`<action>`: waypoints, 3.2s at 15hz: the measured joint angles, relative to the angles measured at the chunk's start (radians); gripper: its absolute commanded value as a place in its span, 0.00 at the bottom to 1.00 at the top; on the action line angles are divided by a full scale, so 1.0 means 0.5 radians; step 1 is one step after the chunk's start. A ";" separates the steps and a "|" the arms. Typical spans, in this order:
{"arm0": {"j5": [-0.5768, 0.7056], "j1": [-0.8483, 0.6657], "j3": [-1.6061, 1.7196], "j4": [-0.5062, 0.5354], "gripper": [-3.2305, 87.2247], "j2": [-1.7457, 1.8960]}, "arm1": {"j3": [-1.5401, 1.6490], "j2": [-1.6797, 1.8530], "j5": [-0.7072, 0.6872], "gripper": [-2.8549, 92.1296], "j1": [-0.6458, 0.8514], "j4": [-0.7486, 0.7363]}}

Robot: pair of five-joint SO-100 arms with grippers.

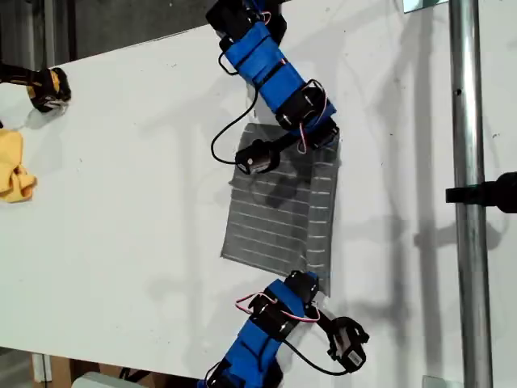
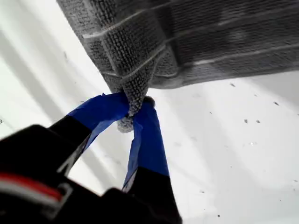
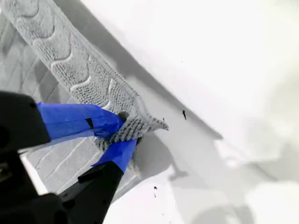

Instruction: Grasp corners of a towel and fold twice.

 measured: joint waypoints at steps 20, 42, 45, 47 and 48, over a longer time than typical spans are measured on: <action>1.402 -1.534 0.528 -0.451 0.02 0.098 | 1.914 1.675 -0.807 0.03 1.497 -0.571; 0.948 -1.295 1.111 -0.061 0.05 1.108 | 1.700 1.921 -0.224 0.12 0.982 -0.009; 0.890 -1.307 1.776 -0.215 0.02 2.040 | 2.089 2.654 -0.212 0.09 1.101 -0.058; 0.779 -1.304 2.335 -0.368 0.02 2.752 | 2.553 3.442 -0.141 0.07 1.135 -0.046; 0.663 -1.252 2.632 -0.472 0.02 3.123 | 2.623 3.682 -0.101 0.06 1.178 -0.034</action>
